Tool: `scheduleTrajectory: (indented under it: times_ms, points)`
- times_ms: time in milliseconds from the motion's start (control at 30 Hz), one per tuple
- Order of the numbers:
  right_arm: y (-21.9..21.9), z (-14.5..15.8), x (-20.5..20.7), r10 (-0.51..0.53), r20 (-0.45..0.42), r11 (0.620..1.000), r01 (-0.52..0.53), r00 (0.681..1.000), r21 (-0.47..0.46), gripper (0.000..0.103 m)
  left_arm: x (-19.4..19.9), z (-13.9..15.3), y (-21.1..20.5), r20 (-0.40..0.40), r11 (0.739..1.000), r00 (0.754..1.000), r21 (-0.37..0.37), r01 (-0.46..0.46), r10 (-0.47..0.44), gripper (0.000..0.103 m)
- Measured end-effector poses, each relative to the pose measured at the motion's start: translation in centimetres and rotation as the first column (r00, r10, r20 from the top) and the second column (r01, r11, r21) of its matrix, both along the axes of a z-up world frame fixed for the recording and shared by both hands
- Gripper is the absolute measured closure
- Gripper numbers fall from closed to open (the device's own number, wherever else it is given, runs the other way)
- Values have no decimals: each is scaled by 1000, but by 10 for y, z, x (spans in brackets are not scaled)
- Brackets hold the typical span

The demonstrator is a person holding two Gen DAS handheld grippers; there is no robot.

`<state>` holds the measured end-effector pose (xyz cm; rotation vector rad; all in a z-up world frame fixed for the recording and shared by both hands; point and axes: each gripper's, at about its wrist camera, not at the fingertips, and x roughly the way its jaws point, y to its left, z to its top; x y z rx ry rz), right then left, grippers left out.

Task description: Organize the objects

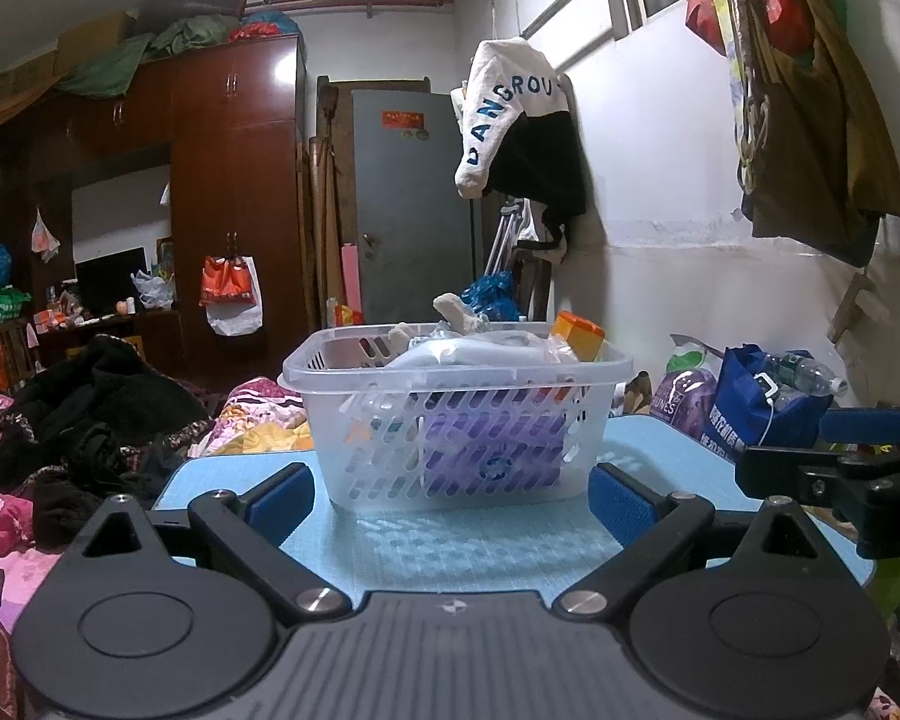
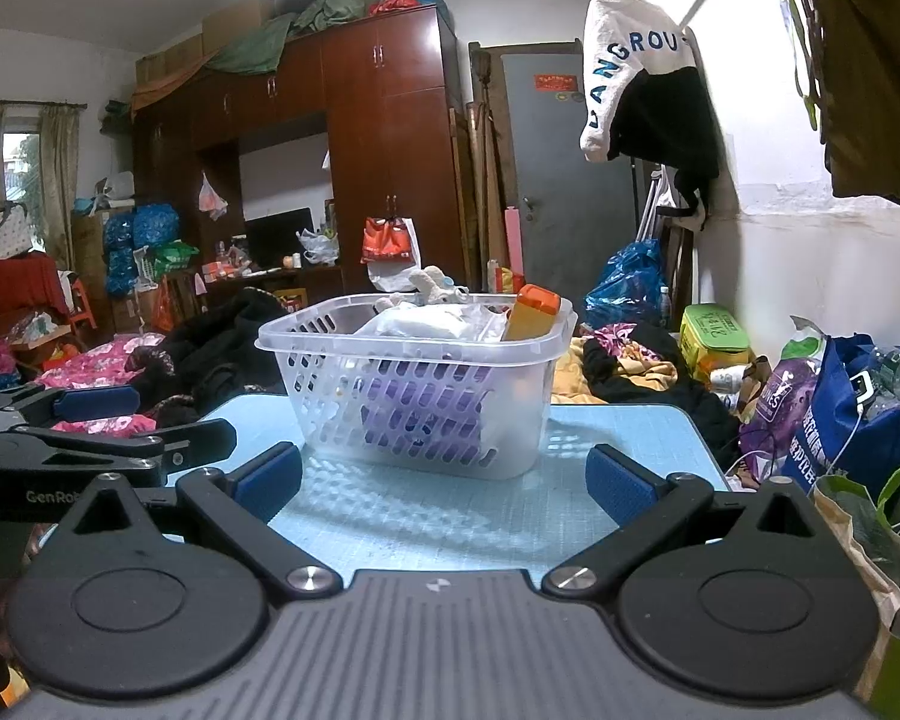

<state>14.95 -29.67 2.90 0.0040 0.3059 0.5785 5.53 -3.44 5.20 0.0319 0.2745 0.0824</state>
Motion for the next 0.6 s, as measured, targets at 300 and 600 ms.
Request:
scheduleTrajectory:
  times_ms: [300,600]
  points:
    - [0,1,0,-1,0,1000,1,1000,-1,0,0,0,-1,0,1000,1000,5,3,-3,4]
    - [-2,1,2,3,0,1000,-3,1000,-11,0,0,-1,-2,-5,1000,1000,3,14,-14,4]
